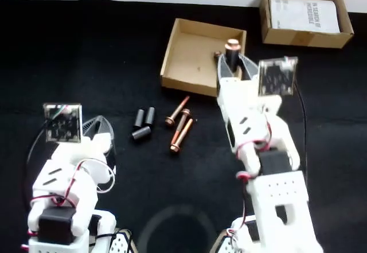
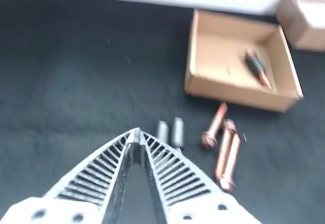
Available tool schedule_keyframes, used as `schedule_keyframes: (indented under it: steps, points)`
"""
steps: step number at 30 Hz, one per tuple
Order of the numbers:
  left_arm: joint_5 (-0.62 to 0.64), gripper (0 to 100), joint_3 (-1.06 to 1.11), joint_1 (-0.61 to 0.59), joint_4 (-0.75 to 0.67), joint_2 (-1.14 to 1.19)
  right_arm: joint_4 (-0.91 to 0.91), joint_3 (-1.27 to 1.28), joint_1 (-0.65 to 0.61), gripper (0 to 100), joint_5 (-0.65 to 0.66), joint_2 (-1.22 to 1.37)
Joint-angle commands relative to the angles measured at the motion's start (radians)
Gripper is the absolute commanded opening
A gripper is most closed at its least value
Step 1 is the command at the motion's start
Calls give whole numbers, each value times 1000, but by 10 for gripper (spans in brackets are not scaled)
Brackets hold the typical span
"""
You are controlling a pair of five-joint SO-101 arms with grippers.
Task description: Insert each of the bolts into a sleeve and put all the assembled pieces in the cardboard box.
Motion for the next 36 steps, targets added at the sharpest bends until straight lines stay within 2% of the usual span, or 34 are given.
schedule_keyframes:
  steps: [1,6,11,18,25,27,32,36]
  points:
    - [-5,10,108,-31,-81,-108,1,-166,-10,7,-133,136]
    - [-5,10,209,-36,-110,-180,33,-348,-10,7,-229,363]
    - [0,10,265,-61,-117,-174,231,-618,-10,7,-285,575]
    - [0,10,381,-117,-124,-174,467,-1047,-16,7,-287,908]
    - [0,10,545,-209,-304,-166,677,-1478,-16,12,-284,1237]
    - [0,10,542,-225,-299,-170,745,-1593,-19,13,-281,1325]
    - [0,10,542,-231,-285,-166,888,-1811,-33,13,-60,1527]
    - [0,11,542,-228,-178,-166,951,-1936,-35,13,41,1649]
